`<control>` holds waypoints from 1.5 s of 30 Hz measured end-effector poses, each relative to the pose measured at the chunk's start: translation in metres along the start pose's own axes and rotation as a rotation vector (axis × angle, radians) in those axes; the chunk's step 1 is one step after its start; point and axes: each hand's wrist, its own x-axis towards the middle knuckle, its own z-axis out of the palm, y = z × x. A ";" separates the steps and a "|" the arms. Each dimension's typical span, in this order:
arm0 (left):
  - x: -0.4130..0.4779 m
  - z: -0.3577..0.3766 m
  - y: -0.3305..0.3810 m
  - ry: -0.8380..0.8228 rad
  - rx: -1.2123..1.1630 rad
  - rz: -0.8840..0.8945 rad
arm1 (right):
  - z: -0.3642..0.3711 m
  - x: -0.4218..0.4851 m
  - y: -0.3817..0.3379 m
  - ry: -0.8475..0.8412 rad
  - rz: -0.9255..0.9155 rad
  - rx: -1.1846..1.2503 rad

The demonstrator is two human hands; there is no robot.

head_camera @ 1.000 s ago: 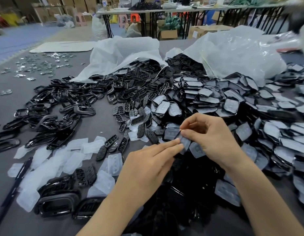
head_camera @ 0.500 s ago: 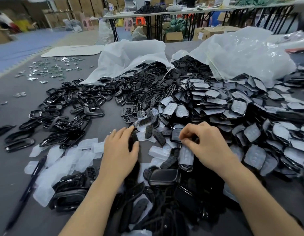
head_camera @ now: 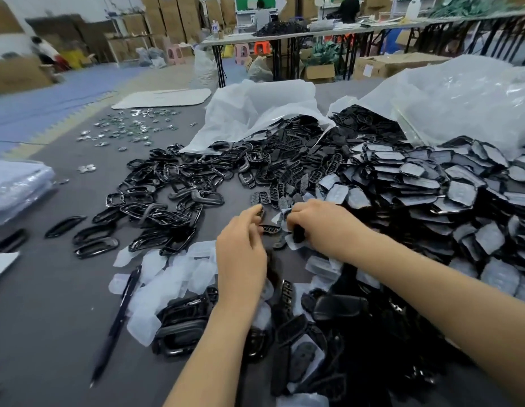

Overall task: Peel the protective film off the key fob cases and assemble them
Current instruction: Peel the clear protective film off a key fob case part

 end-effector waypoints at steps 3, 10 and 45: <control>0.013 -0.003 -0.003 0.069 -0.023 -0.017 | -0.004 0.005 0.001 -0.005 -0.054 -0.110; 0.103 -0.017 -0.067 -0.495 0.902 0.055 | -0.014 -0.014 0.004 0.082 0.138 0.361; -0.024 0.037 0.061 -0.725 -1.146 -0.479 | -0.001 -0.102 0.038 0.631 0.582 1.671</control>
